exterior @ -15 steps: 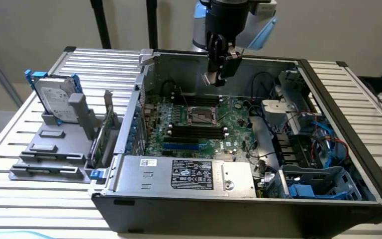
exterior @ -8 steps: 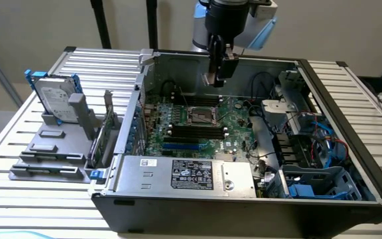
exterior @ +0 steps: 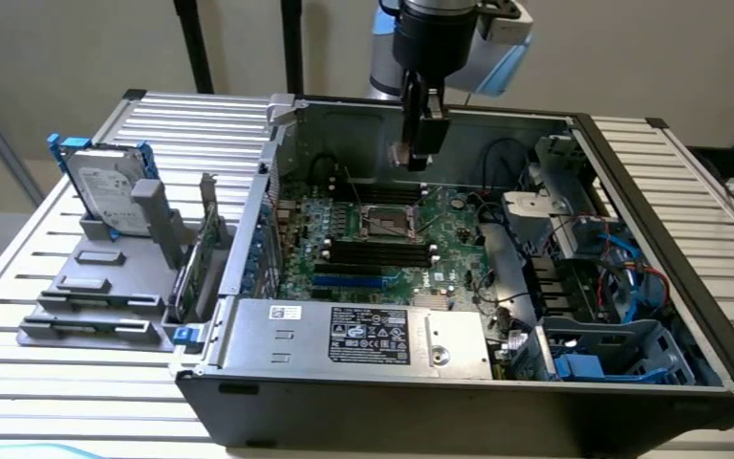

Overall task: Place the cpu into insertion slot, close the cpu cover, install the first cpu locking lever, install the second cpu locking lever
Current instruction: 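Place the cpu into insertion slot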

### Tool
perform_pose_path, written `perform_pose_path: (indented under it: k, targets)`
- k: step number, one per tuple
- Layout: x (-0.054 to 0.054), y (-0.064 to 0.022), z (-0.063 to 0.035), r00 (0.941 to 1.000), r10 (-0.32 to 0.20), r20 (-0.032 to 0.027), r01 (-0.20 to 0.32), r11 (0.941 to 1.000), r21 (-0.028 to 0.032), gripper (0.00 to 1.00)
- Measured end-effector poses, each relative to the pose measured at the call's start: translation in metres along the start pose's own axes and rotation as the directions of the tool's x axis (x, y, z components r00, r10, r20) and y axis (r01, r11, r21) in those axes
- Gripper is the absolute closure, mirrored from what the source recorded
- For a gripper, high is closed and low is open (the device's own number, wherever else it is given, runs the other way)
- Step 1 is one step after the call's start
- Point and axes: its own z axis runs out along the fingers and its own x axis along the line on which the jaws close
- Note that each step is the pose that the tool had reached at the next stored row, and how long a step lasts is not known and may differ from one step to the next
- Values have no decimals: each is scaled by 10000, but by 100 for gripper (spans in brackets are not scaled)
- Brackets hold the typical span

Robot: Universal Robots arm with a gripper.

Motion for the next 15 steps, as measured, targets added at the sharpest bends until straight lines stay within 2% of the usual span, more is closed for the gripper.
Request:
perform_pose_path:
  k: [9,15]
  targets:
    - [49,-103,95,9991,424,9,-424,9991,-23,46]
    - [118,-105,202,9988,487,9,-487,9988,-26,46]
